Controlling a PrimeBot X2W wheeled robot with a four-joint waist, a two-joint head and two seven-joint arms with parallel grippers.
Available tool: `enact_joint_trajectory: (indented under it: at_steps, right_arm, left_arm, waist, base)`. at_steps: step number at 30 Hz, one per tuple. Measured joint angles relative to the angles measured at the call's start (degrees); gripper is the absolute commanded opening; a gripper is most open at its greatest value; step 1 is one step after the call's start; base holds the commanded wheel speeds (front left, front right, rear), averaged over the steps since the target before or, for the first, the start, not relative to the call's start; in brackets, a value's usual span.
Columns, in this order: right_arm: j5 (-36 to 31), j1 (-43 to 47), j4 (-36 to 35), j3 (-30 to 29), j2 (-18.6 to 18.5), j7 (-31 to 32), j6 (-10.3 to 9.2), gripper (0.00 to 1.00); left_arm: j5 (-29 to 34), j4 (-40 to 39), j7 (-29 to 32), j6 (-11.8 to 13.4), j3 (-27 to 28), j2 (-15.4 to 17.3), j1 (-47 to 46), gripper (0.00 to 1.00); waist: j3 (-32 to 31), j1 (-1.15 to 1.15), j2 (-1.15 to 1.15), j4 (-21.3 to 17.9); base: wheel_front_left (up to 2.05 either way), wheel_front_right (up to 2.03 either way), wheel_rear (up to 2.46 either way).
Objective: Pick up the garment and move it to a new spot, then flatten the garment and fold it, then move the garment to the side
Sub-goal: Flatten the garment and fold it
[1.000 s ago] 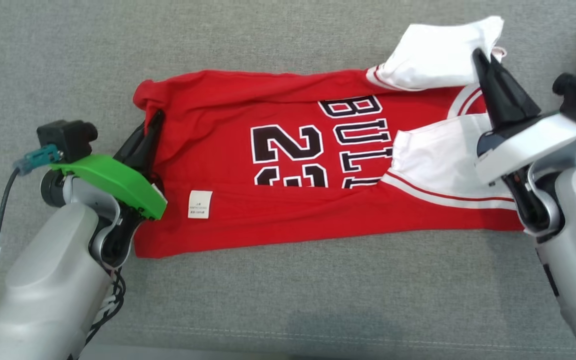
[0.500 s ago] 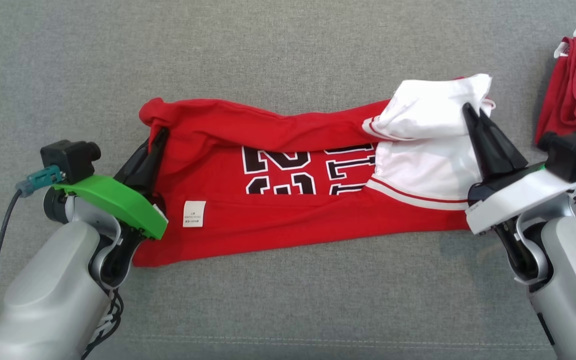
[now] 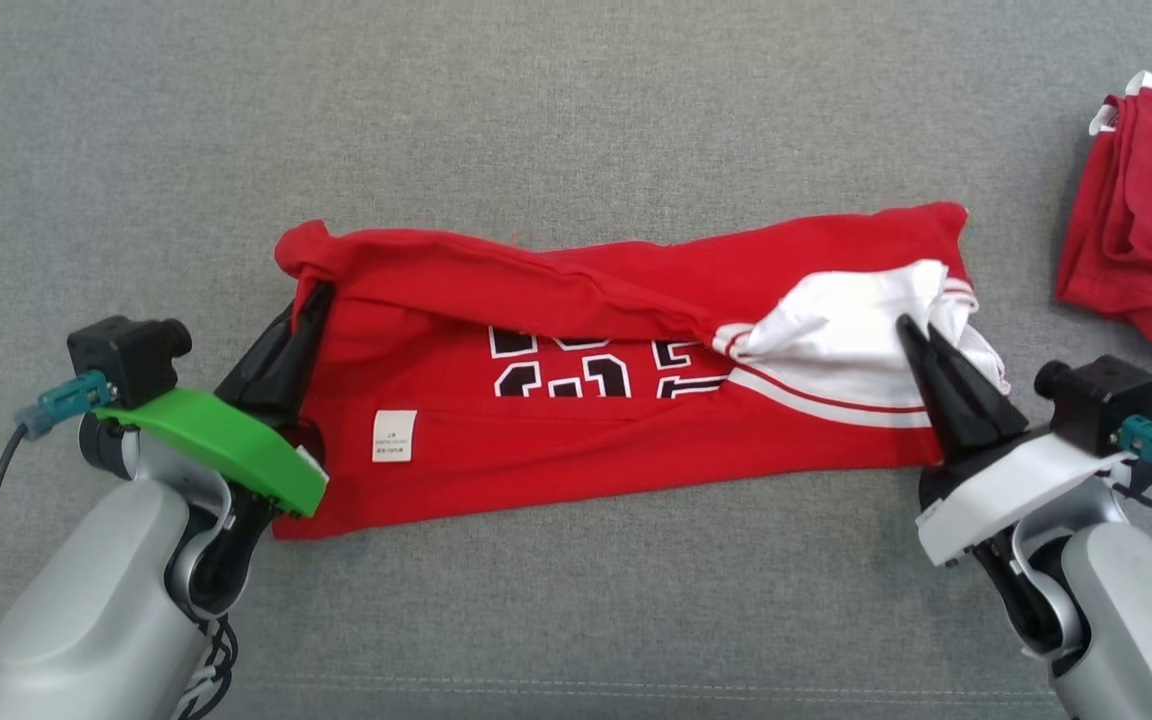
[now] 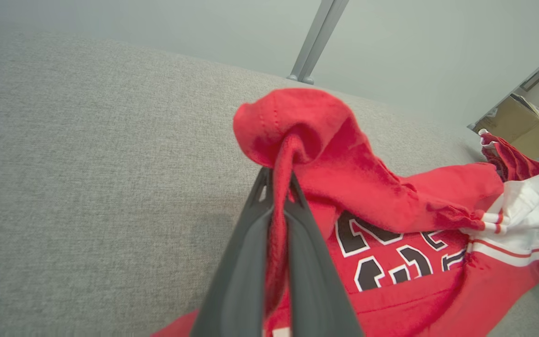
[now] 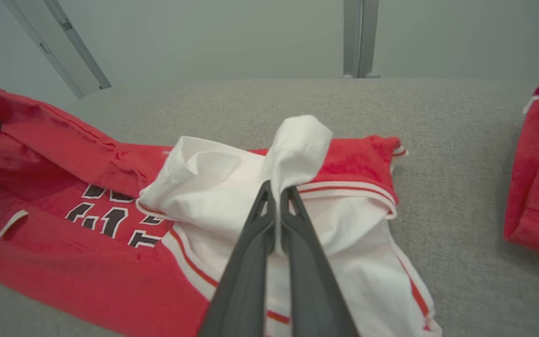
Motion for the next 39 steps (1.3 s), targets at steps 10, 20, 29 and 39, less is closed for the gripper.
enact_joint_trajectory:
  at_steps: [10,20,29,39]
  right_arm:
    - [0.0,4.0,-0.6,0.1,-1.4,1.3,-1.02,1.0]
    - [0.0,6.1,-1.6,-0.8,-1.4,1.4,-2.23,1.0]
    - [0.7,8.1,-3.0,-1.4,-1.5,1.4,-2.92,1.0]
    - [3.8,7.4,-3.2,-3.4,-1.2,3.5,-2.94,1.0]
  left_arm:
    - [2.4,-3.6,0.0,0.0,0.2,1.1,5.1,0.13]
    - [5.5,-6.4,0.0,0.0,1.0,1.4,9.1,0.25]
    - [10.3,-8.0,0.0,0.0,1.2,3.8,14.1,0.67]
    - [11.3,-7.6,0.0,0.0,2.8,3.8,18.8,0.57]
  waist:
    - [-1.4,0.0,0.0,-0.7]
    - [-2.5,0.0,0.0,-1.1]
    - [-4.3,0.0,0.0,-1.3]
    - [-4.7,0.0,0.0,-1.7]
  base:
    - [0.0,0.0,0.0]
    - [0.0,0.0,0.0]
    - [0.0,0.0,0.0]
    - [0.0,0.0,0.0]
